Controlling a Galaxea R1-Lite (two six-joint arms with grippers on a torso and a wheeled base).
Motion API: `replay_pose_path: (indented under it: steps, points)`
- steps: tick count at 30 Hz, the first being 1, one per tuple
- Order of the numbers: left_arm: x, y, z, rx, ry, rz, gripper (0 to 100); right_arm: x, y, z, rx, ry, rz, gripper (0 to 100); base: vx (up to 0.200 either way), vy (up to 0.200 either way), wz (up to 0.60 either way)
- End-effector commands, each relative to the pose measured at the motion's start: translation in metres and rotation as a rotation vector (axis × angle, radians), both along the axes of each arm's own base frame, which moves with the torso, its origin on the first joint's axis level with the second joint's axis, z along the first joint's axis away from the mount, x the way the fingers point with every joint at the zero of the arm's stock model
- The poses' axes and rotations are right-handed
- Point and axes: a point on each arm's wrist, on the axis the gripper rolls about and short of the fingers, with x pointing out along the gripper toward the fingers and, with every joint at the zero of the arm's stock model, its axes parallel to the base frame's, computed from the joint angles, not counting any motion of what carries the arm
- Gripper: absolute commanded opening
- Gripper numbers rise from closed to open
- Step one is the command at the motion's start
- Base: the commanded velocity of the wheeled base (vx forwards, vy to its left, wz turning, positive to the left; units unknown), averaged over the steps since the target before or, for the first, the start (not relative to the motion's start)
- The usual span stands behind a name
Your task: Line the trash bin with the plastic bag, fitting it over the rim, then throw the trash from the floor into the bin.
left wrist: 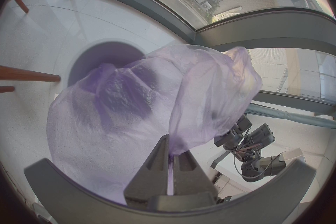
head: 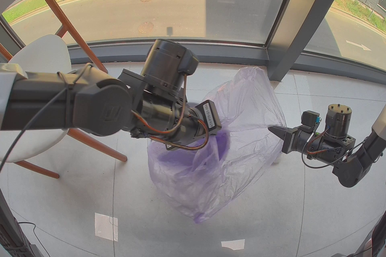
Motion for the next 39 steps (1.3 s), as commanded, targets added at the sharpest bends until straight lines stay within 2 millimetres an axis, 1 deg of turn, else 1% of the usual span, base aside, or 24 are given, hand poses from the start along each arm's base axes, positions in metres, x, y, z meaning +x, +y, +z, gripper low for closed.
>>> replay_pose_path:
  steps: [1,4,6,10,11,12,13,14,19,20,21,23,26,29,31,32,33,35,37,38,39]
  points:
    - [0.012,-0.018,-0.025,-0.001,0.017,-0.012,0,-0.006,-0.006,0.006,0.004,-0.011,-0.01,0,0.0,0.0,0.0]
    - [0.019,-0.02,-0.036,-0.005,0.019,-0.002,0,-0.008,-0.005,0.005,0.0,-0.006,-0.007,0,0.0,0.0,0.0]
    - [0.02,-0.018,-0.038,-0.005,0.021,0.003,0,-0.009,-0.004,0.004,-0.001,-0.004,-0.004,0,0.0,0.0,0.0]
    - [0.039,0.007,-0.035,-0.045,0.026,0.056,0,-0.012,0.003,0.004,-0.002,-0.011,0.017,0,0.0,0.0,0.0]
    - [0.041,0.009,-0.035,-0.052,0.031,0.063,0,-0.012,0.004,0.005,-0.002,-0.012,0.018,0,0.0,0.0,0.0]
    - [0.045,0.017,-0.036,-0.071,0.055,0.081,0,-0.012,0.005,0.005,-0.001,-0.012,0.021,0,0.0,0.0,0.0]
    - [0.045,0.017,-0.036,-0.071,0.055,0.081,0,-0.012,0.005,0.005,-0.001,-0.012,0.021,0,0.0,0.0,0.0]
    - [0.05,0.028,-0.037,-0.093,0.083,0.109,0,-0.011,0.005,0.004,-0.002,-0.011,0.022,0,0.0,0.0,0.0]
    - [0.056,0.06,-0.035,-0.119,0.108,0.153,0,-0.012,0.011,0.004,-0.005,-0.01,0.03,0,0.0,0.0,0.0]
    - [0.057,0.065,-0.037,-0.125,0.111,0.159,0,-0.012,0.011,0.004,-0.006,-0.011,0.027,0,0.0,0.0,0.0]
    - [0.057,0.065,-0.037,-0.125,0.111,0.159,0,-0.012,0.011,0.004,-0.006,-0.011,0.027,0,0.0,0.0,0.0]
    - [0.058,0.079,-0.053,-0.108,0.131,0.183,0,-0.011,0.014,0.002,-0.008,-0.007,0.023,0,0.0,0.0,0.0]
    - [0.061,0.09,-0.07,-0.097,0.126,0.228,0,-0.009,0.02,0.0,-0.007,-0.005,0.035,0,0.0,0.0,0.0]
    - [0.064,0.096,-0.07,-0.134,0.096,0.275,0,-0.007,0.03,0.0,-0.002,-0.009,0.062,0,0.0,0.0,0.0]
    - [0.069,0.104,-0.064,-0.172,0.1,0.324,0,-0.007,0.039,0.001,0.01,-0.007,0.087,0,0.0,0.0,0.0]
    - [0.069,0.104,-0.064,-0.172,0.1,0.324,0,-0.007,0.039,0.001,0.01,-0.007,0.087,0,0.0,0.0,0.0]
    - [0.075,0.11,-0.058,-0.2,0.091,0.36,0,-0.005,0.048,-0.001,0.034,0.014,0.101,0,0.0,0.0,0.0]
    - [0.082,0.119,-0.054,-0.221,0.075,0.394,0,-0.002,0.056,-0.002,0.055,0.026,0.111,0,0.0,0.0,0.0]
    - [0.085,0.13,-0.048,-0.238,0.064,0.427,0,0.0,0.058,-0.001,0.068,0.024,0.112,0,0.0,0.0,0.0]
    - [0.085,0.13,-0.048,-0.238,0.064,0.427,0,0.0,0.058,-0.001,0.068,0.024,0.112,0,0.0,0.0,0.0]
    - [0.087,0.138,-0.04,-0.289,0.073,0.476,0,0.002,0.058,-0.001,0.071,0.024,0.11,0,0.0,0.0,0.0]
